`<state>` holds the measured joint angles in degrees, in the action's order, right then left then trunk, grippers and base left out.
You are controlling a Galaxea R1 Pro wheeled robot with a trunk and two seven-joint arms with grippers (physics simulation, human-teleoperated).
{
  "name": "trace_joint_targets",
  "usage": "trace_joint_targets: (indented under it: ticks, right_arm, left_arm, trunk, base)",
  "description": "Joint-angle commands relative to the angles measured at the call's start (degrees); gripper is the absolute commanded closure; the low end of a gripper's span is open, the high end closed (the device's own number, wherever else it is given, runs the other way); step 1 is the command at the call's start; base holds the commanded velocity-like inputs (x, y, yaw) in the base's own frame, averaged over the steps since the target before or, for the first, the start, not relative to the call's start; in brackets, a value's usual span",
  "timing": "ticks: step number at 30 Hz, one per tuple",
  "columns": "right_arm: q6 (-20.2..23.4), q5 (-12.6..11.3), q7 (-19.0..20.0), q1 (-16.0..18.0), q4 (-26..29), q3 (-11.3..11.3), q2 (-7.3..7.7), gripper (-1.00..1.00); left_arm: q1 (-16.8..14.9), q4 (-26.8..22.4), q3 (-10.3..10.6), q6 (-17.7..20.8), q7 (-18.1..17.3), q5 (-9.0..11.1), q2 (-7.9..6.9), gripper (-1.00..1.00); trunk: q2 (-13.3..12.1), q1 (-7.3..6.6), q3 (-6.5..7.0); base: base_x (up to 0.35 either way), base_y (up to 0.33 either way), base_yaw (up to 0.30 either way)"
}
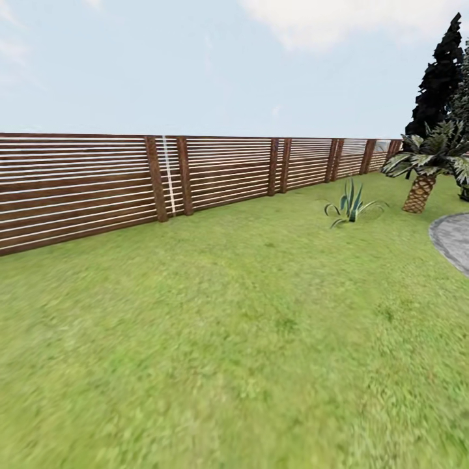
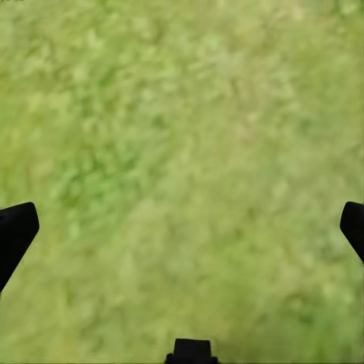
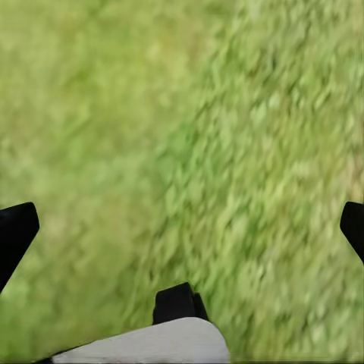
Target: Take the three Easter eggs out of the wicker basket on the lawn in the garden, then place them on the lawn next to a single tree (choose any tree) so that all three eggs are next to the same tree and none are left in the basket.
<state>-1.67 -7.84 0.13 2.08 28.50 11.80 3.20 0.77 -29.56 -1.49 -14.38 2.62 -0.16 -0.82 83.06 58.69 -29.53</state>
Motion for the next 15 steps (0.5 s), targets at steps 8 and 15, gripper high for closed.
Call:
trace_joint_targets:
  ticks: [8,15]
  right_arm:
    - [3.5,-0.5,-0.2,0.0,-0.9,0.0,-0.01,-1.0]
    - [4.7,-0.6,-0.2,0.0,-0.4,0.0,-0.12,-1.0]
  left_arm:
    - [0.0,-0.1,0.0,3.3,0.2,0.0,0.03,-1.0]
    - [0.0,-0.2,0.0,3.6,0.2,0.0,0.11,-1.0]
  trunk:
    - [0.0,0.04,-0.04]
    - [0.0,0.04,-0.04]
  base:
    - [0.336,0.0,0.0]
    - [0.337,0.0,0.0]
